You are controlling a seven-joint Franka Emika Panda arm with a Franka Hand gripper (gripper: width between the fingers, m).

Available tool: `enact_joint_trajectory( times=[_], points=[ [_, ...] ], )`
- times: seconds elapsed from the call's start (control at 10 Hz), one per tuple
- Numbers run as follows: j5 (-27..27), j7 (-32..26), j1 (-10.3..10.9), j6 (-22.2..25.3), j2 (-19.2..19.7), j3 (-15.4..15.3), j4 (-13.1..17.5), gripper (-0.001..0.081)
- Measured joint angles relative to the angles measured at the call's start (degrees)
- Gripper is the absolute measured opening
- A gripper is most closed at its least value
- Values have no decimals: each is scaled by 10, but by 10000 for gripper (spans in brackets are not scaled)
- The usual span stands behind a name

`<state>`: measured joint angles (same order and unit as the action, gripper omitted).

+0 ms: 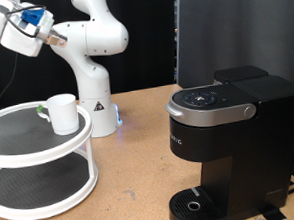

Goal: Make a cup of coffee with the keurig machine

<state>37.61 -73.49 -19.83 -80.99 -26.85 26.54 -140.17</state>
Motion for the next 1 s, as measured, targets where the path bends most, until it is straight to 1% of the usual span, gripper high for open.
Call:
enact_joint_trajectory(
  times=[0.2,0.5,0.7,1.0],
  points=[
    [-11,-35,-3,28,0,34,2,2],
    [-56,-85,-8,55,-1,74,9,2],
    [-74,-97,-10,55,-1,87,11,2],
    [-78,-103,-12,54,-1,98,11,2]
  ],
)
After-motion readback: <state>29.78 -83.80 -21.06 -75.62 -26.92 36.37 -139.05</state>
